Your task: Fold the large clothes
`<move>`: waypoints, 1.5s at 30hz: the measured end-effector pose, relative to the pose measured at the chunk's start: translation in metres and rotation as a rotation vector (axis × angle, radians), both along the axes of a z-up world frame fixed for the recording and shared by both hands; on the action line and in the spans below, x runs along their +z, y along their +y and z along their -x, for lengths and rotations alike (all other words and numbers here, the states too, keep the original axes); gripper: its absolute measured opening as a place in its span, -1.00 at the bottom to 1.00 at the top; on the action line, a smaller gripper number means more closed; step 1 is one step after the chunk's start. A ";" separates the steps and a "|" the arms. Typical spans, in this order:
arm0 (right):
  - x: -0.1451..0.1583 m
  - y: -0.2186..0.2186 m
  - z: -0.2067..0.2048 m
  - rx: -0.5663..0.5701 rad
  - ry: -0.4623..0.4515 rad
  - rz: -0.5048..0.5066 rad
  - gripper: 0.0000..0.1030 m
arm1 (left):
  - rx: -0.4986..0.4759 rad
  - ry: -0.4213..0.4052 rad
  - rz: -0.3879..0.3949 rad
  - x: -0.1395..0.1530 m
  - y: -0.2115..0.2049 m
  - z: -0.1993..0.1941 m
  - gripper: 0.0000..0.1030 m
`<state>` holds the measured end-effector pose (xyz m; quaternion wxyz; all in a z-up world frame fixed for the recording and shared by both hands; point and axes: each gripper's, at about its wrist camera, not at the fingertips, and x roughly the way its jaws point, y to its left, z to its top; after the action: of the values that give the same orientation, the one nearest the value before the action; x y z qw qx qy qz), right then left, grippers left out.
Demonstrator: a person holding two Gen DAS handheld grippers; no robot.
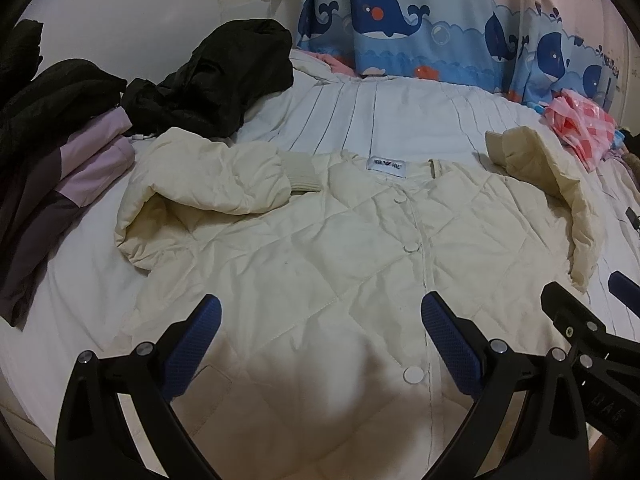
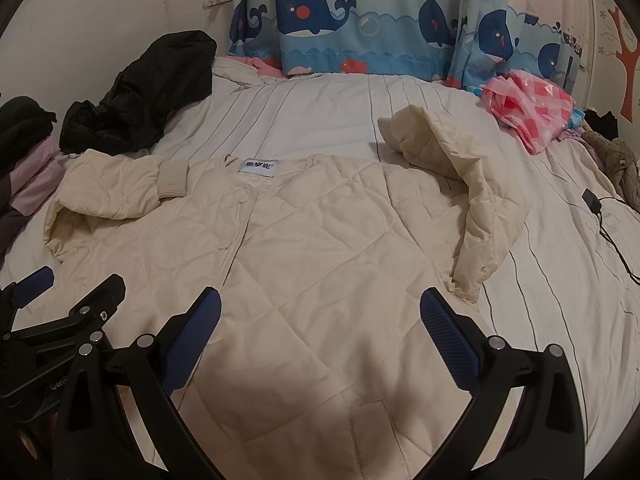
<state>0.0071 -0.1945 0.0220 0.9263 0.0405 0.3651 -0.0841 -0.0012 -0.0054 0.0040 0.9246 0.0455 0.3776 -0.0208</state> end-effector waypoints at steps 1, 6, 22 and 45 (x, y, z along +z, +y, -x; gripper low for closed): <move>0.000 -0.001 0.002 -0.001 -0.001 -0.001 0.87 | 0.000 0.002 0.003 0.000 0.000 0.000 0.86; 0.003 -0.005 0.001 -0.008 -0.009 -0.007 0.87 | -0.001 0.014 0.052 0.000 0.004 0.000 0.86; 0.002 -0.006 -0.001 -0.012 -0.008 -0.014 0.87 | 0.008 -0.009 0.016 0.001 -0.001 0.002 0.86; -0.001 -0.007 -0.002 -0.018 0.007 -0.002 0.87 | 0.016 0.017 0.018 -0.005 -0.002 -0.002 0.86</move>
<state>0.0094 -0.2012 0.0210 0.9242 0.0443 0.3679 -0.0924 0.0009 -0.0075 -0.0008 0.9220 0.0339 0.3854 -0.0170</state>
